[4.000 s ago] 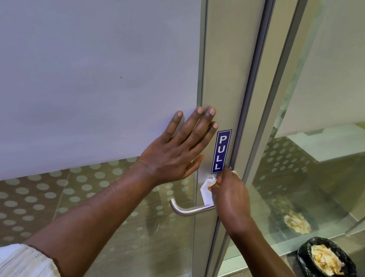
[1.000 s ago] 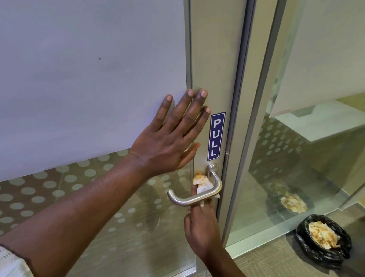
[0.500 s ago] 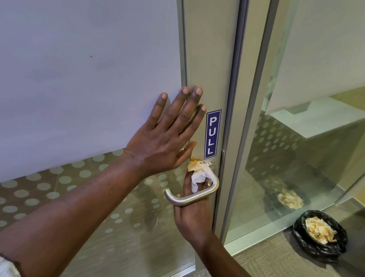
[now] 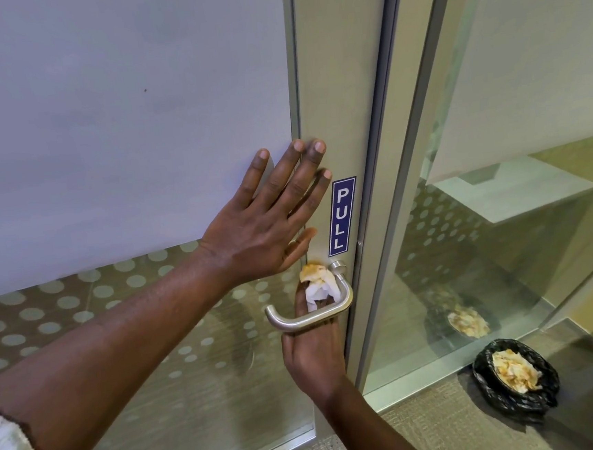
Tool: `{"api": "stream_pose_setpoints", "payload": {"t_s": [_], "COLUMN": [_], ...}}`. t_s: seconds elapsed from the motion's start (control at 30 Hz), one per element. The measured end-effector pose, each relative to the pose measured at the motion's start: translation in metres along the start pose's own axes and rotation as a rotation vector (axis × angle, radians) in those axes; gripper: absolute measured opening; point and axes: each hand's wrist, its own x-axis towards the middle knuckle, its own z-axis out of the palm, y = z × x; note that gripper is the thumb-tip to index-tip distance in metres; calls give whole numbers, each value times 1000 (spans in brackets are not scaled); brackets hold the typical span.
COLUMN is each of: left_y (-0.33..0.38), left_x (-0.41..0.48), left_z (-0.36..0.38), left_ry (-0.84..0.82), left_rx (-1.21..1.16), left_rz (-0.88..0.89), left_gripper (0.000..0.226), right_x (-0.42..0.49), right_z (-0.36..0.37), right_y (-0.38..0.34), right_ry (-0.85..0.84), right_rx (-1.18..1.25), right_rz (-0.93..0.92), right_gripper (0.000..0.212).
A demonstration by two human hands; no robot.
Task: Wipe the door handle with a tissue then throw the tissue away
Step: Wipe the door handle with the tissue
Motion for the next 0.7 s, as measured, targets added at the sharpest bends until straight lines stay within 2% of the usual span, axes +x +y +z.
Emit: {"api": "stream_pose_setpoints", "payload": {"t_s": [0.13, 0.3, 0.47, 0.6, 0.7], "left_y": [0, 0, 0, 0, 0], "left_x": [0, 0, 0, -1, -1], "left_z": [0, 0, 0, 0, 0], "left_ry": [10, 13, 19, 5, 7], "left_rx": [9, 0, 18, 14, 15], "left_rz": [2, 2, -1, 5, 4], "left_gripper": [73, 72, 72, 72, 72], "right_x": [21, 29, 25, -11, -35], "right_z": [8, 23, 24, 27, 28], "right_y": [-6, -7, -8, 4, 26], "right_ry": [147, 139, 142, -39, -135], "right_rx": [-49, -88, -61, 25, -42], "right_rz": [-19, 29, 42, 124, 92], "right_gripper": [72, 60, 70, 68, 50]}}
